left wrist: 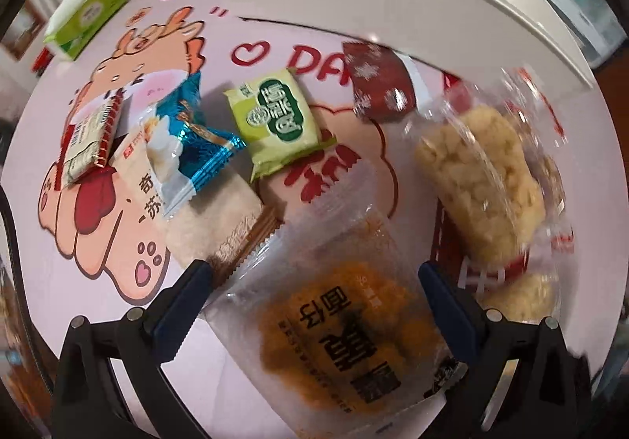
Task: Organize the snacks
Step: 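Grasp the clear bag of round cakes with the left tool while the right tool grasps a cookie bag, then carry both bags into the white tray and open both tools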
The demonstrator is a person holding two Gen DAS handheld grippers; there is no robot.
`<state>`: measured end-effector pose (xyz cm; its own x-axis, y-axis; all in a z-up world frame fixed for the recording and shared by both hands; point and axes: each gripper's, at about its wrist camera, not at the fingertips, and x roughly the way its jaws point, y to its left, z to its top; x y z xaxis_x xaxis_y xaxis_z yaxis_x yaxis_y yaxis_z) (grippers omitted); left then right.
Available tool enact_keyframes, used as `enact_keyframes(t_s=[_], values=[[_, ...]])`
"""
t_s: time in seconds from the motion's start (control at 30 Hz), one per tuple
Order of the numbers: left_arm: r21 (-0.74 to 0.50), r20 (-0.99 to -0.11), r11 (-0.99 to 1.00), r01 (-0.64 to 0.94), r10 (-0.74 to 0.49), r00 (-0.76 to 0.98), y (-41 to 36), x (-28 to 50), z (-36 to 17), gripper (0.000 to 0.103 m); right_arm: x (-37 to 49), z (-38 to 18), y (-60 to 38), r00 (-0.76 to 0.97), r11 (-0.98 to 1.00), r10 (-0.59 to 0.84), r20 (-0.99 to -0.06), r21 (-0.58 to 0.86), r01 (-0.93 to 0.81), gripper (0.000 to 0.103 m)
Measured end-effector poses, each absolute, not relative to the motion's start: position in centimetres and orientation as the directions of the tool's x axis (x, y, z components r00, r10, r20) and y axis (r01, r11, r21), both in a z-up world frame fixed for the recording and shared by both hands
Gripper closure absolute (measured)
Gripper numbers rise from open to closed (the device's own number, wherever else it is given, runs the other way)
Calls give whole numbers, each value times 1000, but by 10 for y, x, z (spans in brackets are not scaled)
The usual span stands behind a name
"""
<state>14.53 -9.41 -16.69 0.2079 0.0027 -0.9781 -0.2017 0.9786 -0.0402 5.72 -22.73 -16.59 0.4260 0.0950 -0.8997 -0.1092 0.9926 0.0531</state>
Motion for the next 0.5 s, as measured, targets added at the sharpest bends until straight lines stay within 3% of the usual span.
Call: enact_keyframes(t_s=[0.13,0.27,0.5], values=[[-72,-977,984,-165,-36,212,-86,135,-167,2,54,-166,-227,435,993,85,-896,42,-107,19],[-104,-967,989,-106,-76,243,-84,125,-160,19,49,-157,-229,457,993,107,-883,70,-97,30],[-183,-951,979,-86,-154,268,-74,111,-153,27,38,-153,-218,456,992,101,-884,53,-117,32]])
